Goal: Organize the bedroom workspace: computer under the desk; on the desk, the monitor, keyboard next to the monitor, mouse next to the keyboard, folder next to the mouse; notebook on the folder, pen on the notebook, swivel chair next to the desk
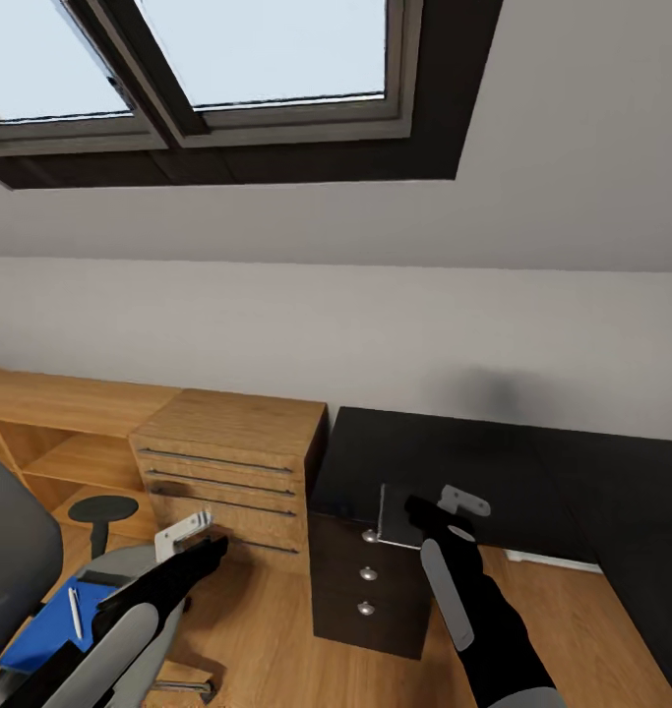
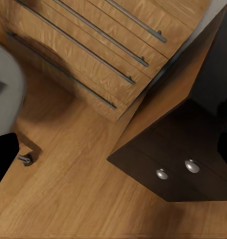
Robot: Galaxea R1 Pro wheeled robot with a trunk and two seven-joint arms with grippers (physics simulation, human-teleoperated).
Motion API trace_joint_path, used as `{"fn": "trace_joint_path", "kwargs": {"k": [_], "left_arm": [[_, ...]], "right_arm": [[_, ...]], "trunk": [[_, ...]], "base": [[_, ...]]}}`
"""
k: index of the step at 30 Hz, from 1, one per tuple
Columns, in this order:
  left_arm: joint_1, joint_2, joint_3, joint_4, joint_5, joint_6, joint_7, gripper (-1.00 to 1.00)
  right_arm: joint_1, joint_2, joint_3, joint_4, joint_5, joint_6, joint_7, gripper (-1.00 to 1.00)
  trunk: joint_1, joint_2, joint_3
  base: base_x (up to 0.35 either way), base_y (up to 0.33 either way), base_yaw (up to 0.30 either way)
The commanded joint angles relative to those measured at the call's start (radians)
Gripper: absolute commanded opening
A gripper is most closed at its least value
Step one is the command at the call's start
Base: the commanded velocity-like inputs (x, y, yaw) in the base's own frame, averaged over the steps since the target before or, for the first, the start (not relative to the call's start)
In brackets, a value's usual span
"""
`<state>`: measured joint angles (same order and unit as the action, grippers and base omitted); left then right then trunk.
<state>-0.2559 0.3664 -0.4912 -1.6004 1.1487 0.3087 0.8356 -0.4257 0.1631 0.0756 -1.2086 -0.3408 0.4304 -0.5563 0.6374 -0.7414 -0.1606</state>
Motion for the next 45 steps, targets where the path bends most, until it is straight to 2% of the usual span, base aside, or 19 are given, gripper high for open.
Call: {"fn": "trace_joint_path", "kwargs": {"k": [1,8,14,23,25,26,27,32,33,35,45], "left_arm": [[-0.002,0.001,-0.017,-0.001,0.003,0.003,0.007,1.00],[-0.002,0.000,-0.045,-0.001,0.002,0.002,0.007,1.00],[-0.002,0.000,-0.073,-0.001,0.000,0.001,0.007,1.00],[-0.002,-0.015,-0.081,-0.001,0.001,0.001,0.008,1.00],[-0.002,-0.016,-0.089,-0.001,0.001,0.001,0.008,1.00],[-0.002,-0.017,-0.096,-0.001,0.000,0.001,0.008,1.00],[-0.002,-0.017,-0.097,-0.001,0.000,0.001,0.008,1.00],[-0.002,-0.017,-0.099,-0.001,0.000,0.001,0.008,1.00],[-0.002,-0.017,-0.099,-0.001,0.000,0.001,0.008,1.00],[-0.002,-0.017,-0.099,-0.001,0.000,0.001,0.008,1.00],[-0.002,-0.017,-0.127,-0.001,0.001,0.001,0.008,1.00]], "right_arm": [[-0.001,0.000,0.010,0.003,-0.008,0.003,-0.008,1.00],[-0.001,-0.002,0.072,0.055,0.000,0.000,-0.007,1.00],[-0.001,-0.001,0.085,0.089,0.032,-0.002,-0.006,1.00],[-0.002,0.001,0.121,0.154,0.038,-0.052,-0.002,1.00],[-0.002,0.001,0.149,0.158,0.039,-0.055,-0.002,1.00],[-0.002,0.000,0.185,0.160,0.039,-0.059,-0.002,1.00],[-0.002,-0.001,0.191,0.160,0.039,-0.061,-0.002,1.00],[-0.002,-0.003,0.203,0.160,0.049,-0.075,0.000,1.00],[-0.002,-0.004,0.204,0.161,0.061,-0.107,0.000,1.00],[-0.002,-0.004,0.205,0.161,0.066,-0.126,0.001,1.00],[-0.002,-0.005,0.209,0.161,0.078,-0.141,0.001,1.00]], "trunk": [[0.000,-0.001,-0.002],[0.000,-0.001,-0.009],[0.000,-0.001,-0.015],[0.000,-0.001,-0.026],[0.000,-0.001,-0.028],[0.000,-0.001,-0.029],[0.000,-0.001,-0.030],[0.000,-0.001,-0.032],[0.000,-0.001,-0.032],[0.000,-0.001,-0.032],[0.000,-0.001,-0.032]], "base": [[0.000,0.000,0.247],[0.036,0.000,0.237],[0.270,0.000,0.212],[0.062,0.000,0.195],[0.003,0.000,0.189],[0.001,0.000,0.185],[0.000,0.000,0.150],[0.000,0.000,0.059],[0.000,0.000,0.007],[0.000,0.000,0.003],[0.071,0.000,0.000]]}}
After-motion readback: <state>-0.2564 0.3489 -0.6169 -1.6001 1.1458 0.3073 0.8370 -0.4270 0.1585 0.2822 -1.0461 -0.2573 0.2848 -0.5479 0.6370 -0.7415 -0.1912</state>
